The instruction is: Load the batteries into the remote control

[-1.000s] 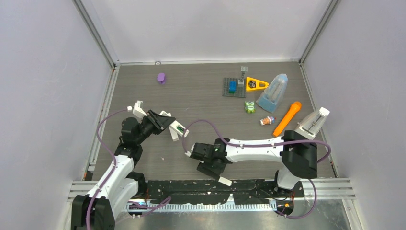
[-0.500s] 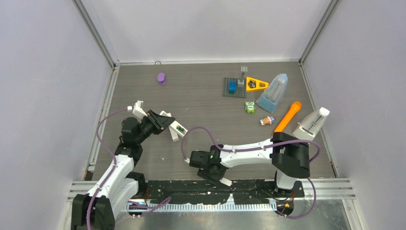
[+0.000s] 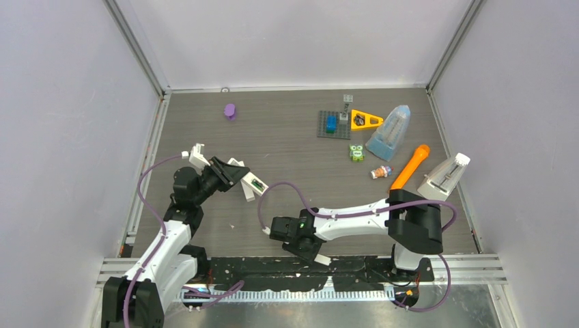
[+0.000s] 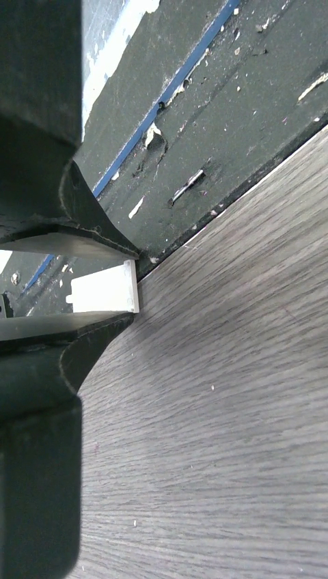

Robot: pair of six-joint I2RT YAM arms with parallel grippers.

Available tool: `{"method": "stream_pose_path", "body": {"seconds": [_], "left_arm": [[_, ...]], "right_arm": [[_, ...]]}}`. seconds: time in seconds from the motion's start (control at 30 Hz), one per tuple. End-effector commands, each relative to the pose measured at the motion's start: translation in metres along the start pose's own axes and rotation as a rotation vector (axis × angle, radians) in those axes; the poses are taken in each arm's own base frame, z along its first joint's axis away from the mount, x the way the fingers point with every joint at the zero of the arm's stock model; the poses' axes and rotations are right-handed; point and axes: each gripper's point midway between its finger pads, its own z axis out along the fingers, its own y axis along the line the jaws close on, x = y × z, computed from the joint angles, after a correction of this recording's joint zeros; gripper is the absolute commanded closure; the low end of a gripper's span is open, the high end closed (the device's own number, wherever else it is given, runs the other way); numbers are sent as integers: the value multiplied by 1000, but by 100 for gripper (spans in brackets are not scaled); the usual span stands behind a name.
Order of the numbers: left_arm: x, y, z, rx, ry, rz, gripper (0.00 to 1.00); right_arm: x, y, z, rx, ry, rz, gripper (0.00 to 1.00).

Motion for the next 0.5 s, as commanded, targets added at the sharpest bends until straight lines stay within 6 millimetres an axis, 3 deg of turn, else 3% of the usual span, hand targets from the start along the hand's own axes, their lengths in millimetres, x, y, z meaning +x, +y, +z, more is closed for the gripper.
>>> {"method": "stream_pose_path", "body": {"seconds": [0.0,0.17,0.47], "left_arm": [[-18,-22,0,58,-46,47,100],[-17,-21,-1,60,-46,46,100],[-14,-20,-2,62,-41,38,100]], "right_arm": [[-1,-9,7,48,-17,12,72],[-11,-12,-7,61,-73,20,73],[-39,-30,-51,115,-258,81,73]]}}
